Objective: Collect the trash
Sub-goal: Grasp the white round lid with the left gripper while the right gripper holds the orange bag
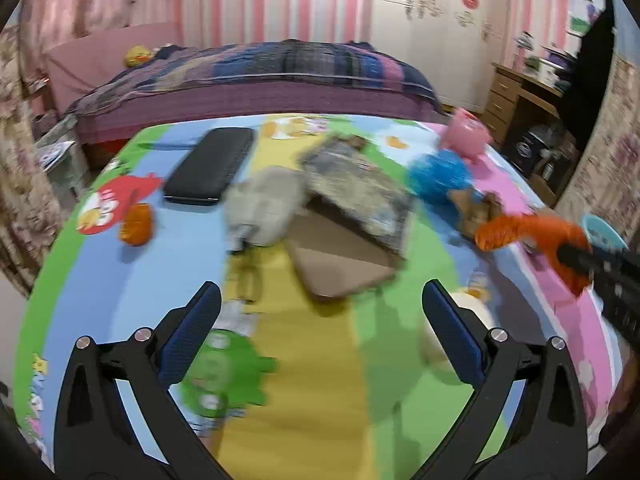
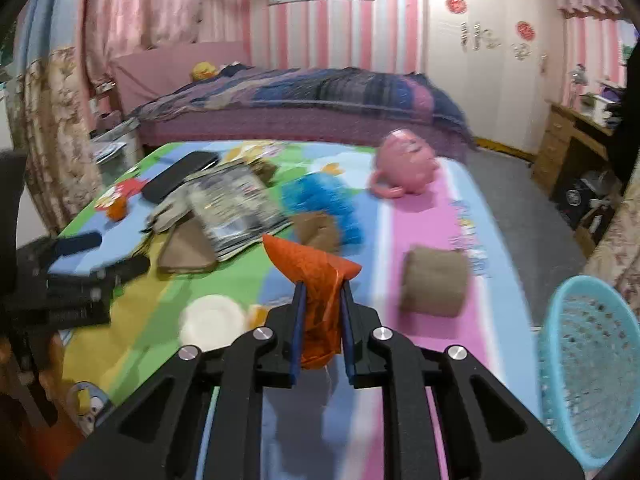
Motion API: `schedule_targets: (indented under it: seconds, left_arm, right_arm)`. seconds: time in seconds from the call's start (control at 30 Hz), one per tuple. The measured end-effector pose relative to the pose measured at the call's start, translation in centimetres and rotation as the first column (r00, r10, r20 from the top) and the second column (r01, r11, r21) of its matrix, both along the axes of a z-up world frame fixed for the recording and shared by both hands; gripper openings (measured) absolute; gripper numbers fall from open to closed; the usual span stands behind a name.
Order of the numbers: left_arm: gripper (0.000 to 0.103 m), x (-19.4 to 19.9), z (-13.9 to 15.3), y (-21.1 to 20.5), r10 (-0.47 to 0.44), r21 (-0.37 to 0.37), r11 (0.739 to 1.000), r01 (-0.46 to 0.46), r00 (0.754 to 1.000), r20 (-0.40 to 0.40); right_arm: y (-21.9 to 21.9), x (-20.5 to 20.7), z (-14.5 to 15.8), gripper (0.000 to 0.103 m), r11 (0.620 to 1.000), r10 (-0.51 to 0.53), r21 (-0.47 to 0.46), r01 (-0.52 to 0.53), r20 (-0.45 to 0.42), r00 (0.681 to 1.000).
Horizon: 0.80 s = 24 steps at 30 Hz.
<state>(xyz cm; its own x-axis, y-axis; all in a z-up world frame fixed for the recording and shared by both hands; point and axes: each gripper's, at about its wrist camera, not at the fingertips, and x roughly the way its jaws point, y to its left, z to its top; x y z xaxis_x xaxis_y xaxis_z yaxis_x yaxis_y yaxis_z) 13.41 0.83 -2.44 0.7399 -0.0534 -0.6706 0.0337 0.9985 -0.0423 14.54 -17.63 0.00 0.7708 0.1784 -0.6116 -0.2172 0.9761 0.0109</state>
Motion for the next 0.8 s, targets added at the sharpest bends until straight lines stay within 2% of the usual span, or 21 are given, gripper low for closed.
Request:
schedule_targets:
  seconds: [0.27,0.33,0.43,0.5,0.7,0.8]
  left_arm:
    - [0.097,0.1,-1.5,-5.9,-0.113,-0.036,0.993,0.111,0.991,-0.065]
    - [0.097,0.5,-2.1,-7.0,-0.114,-0.026,0.993,0.112,0.989,-0.097]
    - [0.097,1.0,-3.0,-7.8,-0.113,-0.053,0.993,0.106,0.984,-0.140]
    - [0.097,1.3,-3.5,-8.0,-0.095,-0.028,0.995,0.092,0.984,-0.150]
    - [0.089,1.4,-4.1,-8.0,-0.097,-0.009,0.995,0.097,0.983,-0.155]
    - [0.081,1.4,-4.0,-8.2,-0.088,0.016,0.996,0.092,0.985,-0.150]
  right_arm:
    - [-4.4,-0.5,1.4,0.017,0.992,-0.129,0.020,0.128,0.066,0.989]
    - [-5.0,-0.3,1.4,0.017,0.989,-0.150,0.029,0.148,0.064,0.987]
    - [-5.4,-0.1,1.2,0.016,0.986,-0.166,0.031,0.165,0.059,0.984]
    - [-5.4,-0.2,1.2,0.017,0.986,-0.167,0.020,0.166,0.063,0.984]
    - [-4.7,-0.4,1.4,0.016,0.987,-0.160,0.012,0.159,0.076,0.984]
    - [-4.6,-0.5,1.4,0.016,0.988,-0.157,0.008,0.157,0.079,0.984]
